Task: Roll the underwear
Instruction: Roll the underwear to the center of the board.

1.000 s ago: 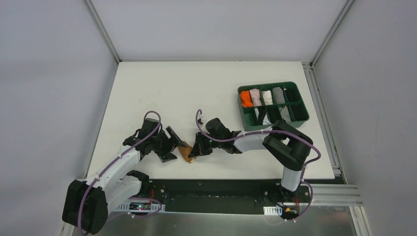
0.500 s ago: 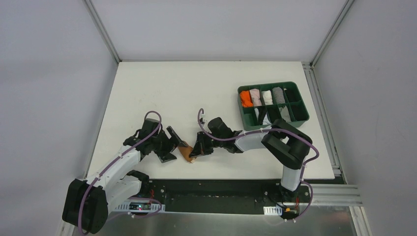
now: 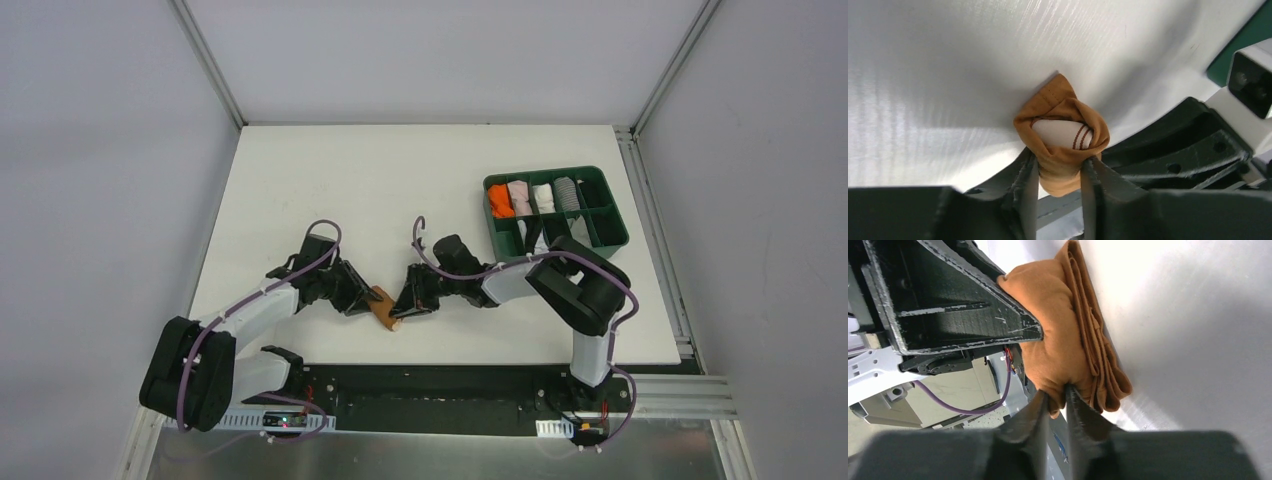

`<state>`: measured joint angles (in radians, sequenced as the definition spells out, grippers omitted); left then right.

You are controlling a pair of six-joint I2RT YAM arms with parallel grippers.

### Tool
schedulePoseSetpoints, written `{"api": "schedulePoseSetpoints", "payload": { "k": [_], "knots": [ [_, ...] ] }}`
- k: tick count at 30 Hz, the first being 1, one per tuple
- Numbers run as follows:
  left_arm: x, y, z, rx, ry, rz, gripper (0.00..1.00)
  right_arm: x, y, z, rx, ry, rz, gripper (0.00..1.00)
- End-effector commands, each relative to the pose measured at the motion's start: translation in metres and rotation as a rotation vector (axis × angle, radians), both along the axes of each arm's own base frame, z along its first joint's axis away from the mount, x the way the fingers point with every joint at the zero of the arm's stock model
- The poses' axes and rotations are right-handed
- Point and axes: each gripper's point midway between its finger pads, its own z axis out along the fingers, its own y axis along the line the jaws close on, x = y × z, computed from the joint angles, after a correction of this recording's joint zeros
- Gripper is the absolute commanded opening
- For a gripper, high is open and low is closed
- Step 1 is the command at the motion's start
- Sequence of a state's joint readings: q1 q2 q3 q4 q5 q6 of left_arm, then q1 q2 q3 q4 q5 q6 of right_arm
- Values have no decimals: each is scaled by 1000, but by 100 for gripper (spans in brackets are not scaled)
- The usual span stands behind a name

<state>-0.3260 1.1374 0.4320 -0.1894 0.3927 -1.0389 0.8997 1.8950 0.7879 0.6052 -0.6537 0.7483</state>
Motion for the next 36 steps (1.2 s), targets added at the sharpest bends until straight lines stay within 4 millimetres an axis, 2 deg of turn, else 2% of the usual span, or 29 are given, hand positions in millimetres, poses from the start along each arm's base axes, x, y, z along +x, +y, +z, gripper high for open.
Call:
{"api": "schedulePoseSetpoints", "payload": {
  "k": [1, 3, 7, 10, 13, 17, 25, 28, 36],
  "knots": [
    [-9, 9, -19, 66, 89, 7, 17, -6, -16, -10, -109, 16, 2, 28],
    [-13, 11, -24, 80, 120, 14, 0, -5, -24, -5, -162, -46, -10, 37],
    [-17, 10, -27, 80, 146, -3, 0, 1, -39, 21, -233, -228, -38, 53],
    [-20, 10, -29, 78, 165, -11, 0, 10, -52, 37, -335, -410, -66, 56],
    [-20, 8, -29, 73, 173, -20, 0, 16, -56, 51, -421, -600, -64, 57],
    [-20, 7, -26, 67, 174, -28, 0, 13, -44, 65, -540, -886, 4, 59],
    [-23, 7, -23, 74, 189, -41, 0, -6, -4, 62, -664, -1262, 165, 66],
    [-24, 8, -22, 79, 195, -43, 0, -13, 8, 56, -666, -1326, 207, 66],
    [-26, 10, -22, 88, 210, -44, 0, -10, 21, 46, -694, -1360, 228, 65]
  ]
}}
